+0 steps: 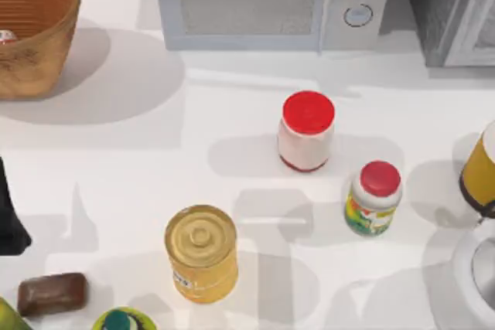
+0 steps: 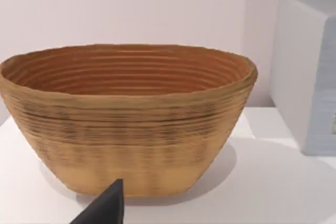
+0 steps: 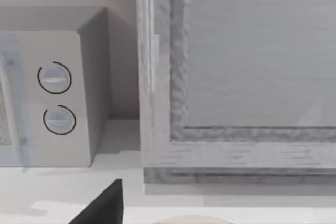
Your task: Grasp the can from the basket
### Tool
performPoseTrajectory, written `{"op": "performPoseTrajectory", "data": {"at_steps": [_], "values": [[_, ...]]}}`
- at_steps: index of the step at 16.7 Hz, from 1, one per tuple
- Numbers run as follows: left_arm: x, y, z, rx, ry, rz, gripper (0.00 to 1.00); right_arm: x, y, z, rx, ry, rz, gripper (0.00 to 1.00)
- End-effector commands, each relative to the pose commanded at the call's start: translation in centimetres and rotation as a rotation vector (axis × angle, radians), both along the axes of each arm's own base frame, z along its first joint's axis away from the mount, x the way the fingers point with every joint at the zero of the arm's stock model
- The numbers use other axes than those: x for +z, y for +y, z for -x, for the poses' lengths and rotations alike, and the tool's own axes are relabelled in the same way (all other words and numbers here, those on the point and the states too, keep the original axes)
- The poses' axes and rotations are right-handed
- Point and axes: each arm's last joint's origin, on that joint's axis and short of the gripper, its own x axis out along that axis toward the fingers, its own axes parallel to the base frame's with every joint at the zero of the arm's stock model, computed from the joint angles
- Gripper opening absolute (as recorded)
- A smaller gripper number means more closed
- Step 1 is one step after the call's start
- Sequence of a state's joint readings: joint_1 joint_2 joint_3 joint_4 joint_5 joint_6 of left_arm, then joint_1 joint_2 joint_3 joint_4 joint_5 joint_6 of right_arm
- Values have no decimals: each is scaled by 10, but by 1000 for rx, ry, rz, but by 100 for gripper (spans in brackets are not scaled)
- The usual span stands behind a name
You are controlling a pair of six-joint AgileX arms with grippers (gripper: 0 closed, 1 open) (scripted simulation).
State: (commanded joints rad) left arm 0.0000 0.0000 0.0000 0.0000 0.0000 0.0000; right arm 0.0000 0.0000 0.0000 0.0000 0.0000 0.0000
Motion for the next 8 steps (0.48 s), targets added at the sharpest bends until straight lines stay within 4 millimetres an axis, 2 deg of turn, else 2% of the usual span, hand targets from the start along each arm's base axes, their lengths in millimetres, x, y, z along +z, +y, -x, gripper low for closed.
{"op": "performPoseTrajectory", "data": {"at_steps": [4,8], "values": [[5,0,0,2,10,-1,100,0,0,0,0,0,0,100],[37,2,-3,9,74,-7,100,0,0,0,0,0,0,100]]}}
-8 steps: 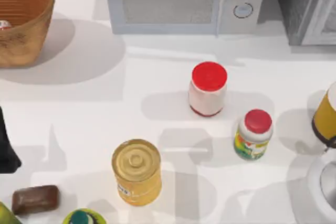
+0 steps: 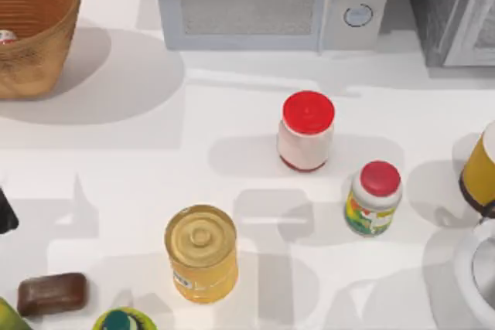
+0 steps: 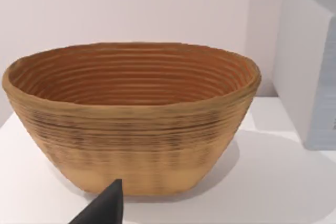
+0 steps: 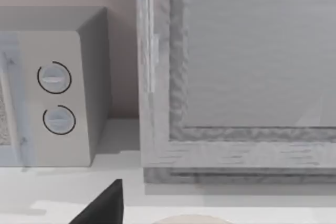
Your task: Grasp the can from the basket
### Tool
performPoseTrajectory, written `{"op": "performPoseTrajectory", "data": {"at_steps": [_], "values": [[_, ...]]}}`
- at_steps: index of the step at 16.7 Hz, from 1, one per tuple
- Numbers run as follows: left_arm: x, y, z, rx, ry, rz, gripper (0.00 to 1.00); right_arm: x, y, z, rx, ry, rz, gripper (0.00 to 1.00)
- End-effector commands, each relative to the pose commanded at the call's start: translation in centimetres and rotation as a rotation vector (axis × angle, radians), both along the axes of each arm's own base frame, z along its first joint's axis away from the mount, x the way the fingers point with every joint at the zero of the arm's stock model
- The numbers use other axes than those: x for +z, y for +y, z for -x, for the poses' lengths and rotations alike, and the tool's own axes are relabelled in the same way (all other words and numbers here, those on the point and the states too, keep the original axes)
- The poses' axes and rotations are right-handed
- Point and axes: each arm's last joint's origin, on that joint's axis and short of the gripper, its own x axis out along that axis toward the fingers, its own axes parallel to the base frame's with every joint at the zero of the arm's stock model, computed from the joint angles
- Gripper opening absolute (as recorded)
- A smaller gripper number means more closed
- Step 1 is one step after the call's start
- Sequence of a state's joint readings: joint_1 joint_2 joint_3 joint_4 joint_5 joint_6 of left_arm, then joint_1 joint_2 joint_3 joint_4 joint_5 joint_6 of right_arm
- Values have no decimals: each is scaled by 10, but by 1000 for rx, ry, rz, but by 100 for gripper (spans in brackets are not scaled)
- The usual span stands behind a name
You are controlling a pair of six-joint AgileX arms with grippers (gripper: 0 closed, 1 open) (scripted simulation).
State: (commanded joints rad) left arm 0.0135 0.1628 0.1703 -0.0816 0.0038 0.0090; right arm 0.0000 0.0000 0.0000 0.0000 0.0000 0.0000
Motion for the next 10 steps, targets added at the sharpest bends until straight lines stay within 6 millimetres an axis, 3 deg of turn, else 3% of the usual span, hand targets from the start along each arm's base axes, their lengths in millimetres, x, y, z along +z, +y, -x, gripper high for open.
{"op": "performPoseTrajectory", "data": {"at_steps": [5,10], "values": [[71,3,-24,2,144,-13,100,0,0,0,0,0,0,100],[147,11,-89,2,328,-25,100,0,0,0,0,0,0,100]]}}
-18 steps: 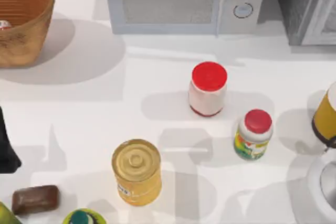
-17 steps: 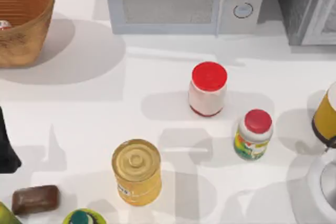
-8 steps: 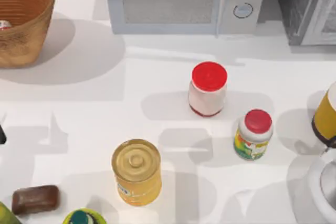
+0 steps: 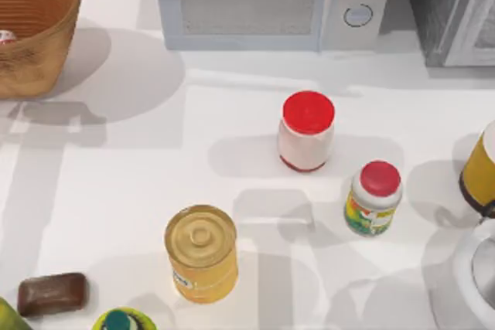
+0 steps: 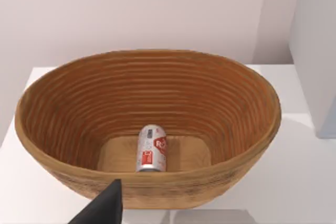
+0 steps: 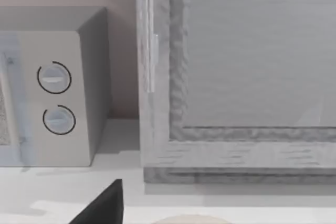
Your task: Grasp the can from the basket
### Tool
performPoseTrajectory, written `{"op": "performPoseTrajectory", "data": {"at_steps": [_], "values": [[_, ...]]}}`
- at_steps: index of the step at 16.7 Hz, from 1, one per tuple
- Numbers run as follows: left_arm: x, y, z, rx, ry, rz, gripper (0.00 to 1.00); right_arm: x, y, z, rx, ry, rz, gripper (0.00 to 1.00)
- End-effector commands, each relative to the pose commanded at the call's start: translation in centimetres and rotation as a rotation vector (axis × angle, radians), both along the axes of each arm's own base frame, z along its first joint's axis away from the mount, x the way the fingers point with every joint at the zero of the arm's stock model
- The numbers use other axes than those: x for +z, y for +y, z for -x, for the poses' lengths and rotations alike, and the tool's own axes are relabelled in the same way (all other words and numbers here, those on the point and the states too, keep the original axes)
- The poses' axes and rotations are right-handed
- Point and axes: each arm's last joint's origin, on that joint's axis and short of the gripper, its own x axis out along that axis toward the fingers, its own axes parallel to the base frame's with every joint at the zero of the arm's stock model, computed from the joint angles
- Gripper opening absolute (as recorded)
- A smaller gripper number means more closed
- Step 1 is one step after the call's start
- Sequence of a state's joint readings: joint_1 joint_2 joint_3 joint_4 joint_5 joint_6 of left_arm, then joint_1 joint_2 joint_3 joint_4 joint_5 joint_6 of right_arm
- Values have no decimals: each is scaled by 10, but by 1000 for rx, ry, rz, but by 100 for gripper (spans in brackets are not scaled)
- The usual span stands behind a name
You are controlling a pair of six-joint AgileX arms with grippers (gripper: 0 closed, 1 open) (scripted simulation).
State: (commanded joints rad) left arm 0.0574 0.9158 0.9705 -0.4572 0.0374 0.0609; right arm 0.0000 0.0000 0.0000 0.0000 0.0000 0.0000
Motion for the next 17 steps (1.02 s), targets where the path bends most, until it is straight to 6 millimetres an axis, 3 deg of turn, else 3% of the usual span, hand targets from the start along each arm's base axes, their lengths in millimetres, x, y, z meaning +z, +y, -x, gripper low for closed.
{"op": "performPoseTrajectory", "data": {"at_steps": [4,8,10,13,17], "values": [[35,12,-79,-1,169,-3,100,0,0,0,0,0,0,100],[30,29,-167,-4,360,4,100,0,0,0,0,0,0,100],[12,38,-208,-7,462,11,100,0,0,0,0,0,0,100],[-31,51,-257,-12,620,27,100,0,0,0,0,0,0,100],[-98,65,-298,-22,816,52,100,0,0,0,0,0,0,100]]}}
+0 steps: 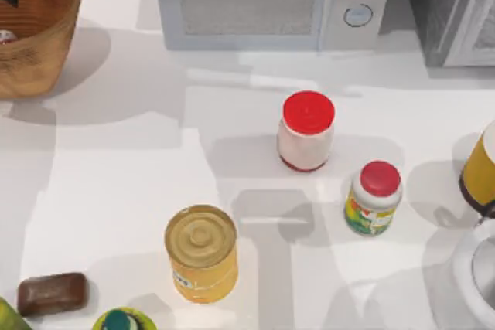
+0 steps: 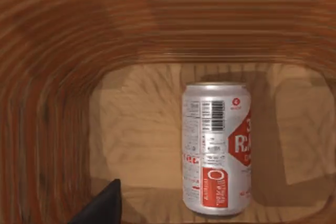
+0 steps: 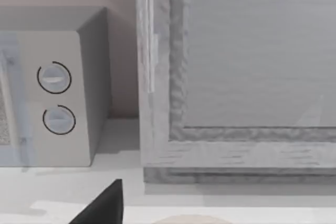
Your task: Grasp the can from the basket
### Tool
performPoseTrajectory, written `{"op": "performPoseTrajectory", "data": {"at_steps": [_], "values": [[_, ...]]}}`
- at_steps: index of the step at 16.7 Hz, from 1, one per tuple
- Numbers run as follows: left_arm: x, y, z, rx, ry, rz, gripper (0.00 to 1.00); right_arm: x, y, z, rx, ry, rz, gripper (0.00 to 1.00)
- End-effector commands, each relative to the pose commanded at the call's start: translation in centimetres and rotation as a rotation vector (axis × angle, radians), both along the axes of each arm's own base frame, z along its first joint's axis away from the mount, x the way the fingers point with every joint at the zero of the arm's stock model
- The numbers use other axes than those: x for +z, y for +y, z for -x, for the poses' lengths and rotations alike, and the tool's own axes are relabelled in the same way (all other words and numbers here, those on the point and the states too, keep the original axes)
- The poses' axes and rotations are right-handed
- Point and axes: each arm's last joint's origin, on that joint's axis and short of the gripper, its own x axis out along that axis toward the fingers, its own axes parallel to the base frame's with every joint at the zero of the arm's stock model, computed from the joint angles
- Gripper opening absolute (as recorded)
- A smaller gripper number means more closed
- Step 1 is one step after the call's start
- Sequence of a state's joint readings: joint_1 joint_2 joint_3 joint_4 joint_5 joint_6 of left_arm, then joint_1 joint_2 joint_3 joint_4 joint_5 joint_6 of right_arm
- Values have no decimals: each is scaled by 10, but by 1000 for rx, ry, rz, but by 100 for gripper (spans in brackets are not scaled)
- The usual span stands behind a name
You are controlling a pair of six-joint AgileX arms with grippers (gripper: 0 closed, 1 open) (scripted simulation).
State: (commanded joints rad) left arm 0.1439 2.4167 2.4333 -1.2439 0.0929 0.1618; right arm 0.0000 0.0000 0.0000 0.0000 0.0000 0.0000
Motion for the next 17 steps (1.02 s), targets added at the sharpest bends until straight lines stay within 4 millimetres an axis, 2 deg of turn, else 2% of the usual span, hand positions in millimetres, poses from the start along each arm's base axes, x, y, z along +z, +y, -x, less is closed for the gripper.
{"op": "performPoseTrajectory", "data": {"at_steps": [3,5,12,17], "values": [[-40,6,-13,-3,107,16,100,0,0,0,0,0,0,100],[-53,7,-16,-4,143,22,100,0,0,0,0,0,0,100],[-58,5,-18,-9,153,23,100,0,0,0,0,0,0,100],[-81,18,-21,-3,149,26,100,0,0,0,0,0,0,100]]}}
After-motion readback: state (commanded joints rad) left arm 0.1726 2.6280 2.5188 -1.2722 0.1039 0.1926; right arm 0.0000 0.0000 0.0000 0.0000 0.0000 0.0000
